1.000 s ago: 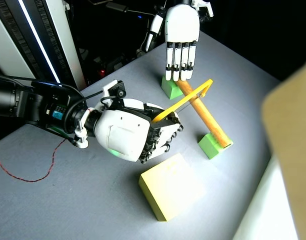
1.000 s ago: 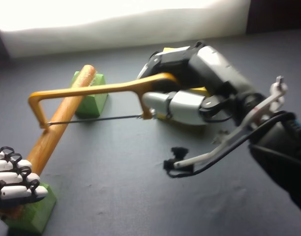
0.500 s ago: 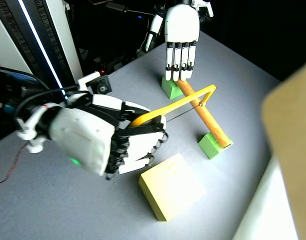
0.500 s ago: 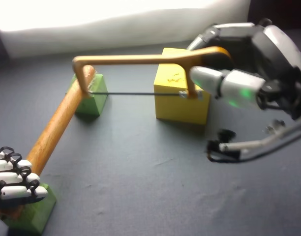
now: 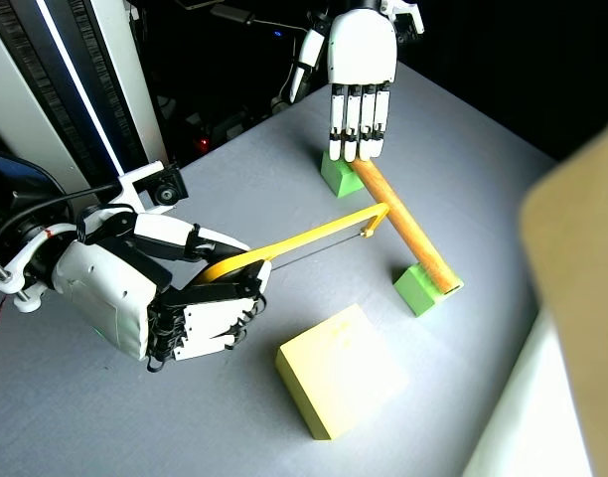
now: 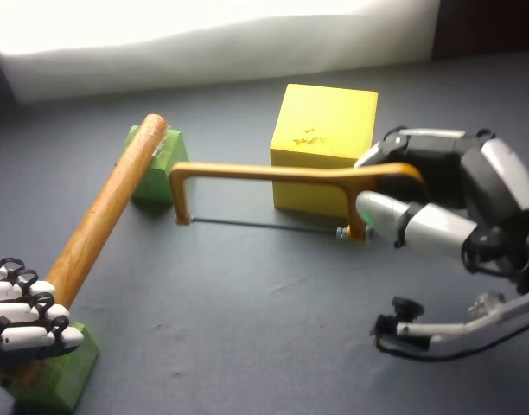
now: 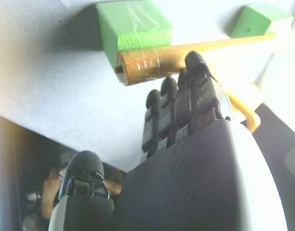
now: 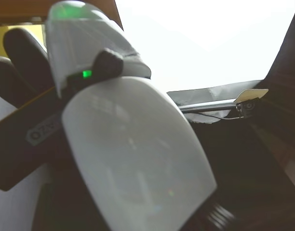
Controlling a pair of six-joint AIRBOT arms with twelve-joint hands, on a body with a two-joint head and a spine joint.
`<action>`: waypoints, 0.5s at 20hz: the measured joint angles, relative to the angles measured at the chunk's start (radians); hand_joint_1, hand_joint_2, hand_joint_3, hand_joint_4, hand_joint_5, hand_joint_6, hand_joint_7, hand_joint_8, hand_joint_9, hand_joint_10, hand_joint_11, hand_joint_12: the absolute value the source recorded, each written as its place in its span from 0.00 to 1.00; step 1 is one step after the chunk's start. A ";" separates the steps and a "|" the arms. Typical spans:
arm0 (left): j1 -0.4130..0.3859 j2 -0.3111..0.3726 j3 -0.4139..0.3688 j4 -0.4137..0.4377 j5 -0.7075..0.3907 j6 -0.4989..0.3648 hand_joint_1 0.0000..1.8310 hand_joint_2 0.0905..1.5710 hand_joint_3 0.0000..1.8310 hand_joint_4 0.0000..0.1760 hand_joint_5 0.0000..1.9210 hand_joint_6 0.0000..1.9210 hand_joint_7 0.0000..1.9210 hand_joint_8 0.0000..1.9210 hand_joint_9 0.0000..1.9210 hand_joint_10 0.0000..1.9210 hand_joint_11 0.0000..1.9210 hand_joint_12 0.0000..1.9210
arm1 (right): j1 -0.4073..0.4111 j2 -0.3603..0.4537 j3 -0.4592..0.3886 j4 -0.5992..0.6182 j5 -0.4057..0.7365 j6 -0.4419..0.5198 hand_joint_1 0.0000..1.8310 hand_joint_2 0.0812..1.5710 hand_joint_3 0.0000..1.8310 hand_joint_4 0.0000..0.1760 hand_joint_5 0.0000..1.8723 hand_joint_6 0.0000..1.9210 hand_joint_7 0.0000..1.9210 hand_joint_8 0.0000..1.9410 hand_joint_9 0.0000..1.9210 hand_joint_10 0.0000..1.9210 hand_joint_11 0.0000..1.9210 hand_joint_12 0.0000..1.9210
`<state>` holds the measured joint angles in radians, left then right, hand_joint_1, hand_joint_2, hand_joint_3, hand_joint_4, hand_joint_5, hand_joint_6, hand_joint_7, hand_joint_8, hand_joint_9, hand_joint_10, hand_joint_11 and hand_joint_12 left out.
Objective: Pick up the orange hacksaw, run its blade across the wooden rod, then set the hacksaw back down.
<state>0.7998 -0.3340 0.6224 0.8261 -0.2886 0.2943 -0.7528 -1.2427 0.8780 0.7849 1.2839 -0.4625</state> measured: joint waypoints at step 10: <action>0.000 -0.001 0.001 0.000 0.000 0.000 0.00 0.78 0.00 0.00 0.08 0.00 0.07 0.00 0.06 0.00 0.00 0.24 | -0.129 -0.101 0.109 -0.098 0.003 0.105 0.67 0.71 0.00 0.00 0.46 0.54 0.53 0.56 0.53 0.43 0.43 0.68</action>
<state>0.7998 -0.3351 0.6231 0.8261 -0.2886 0.2943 -0.8814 -1.3434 0.9874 0.6868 1.2865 -0.3576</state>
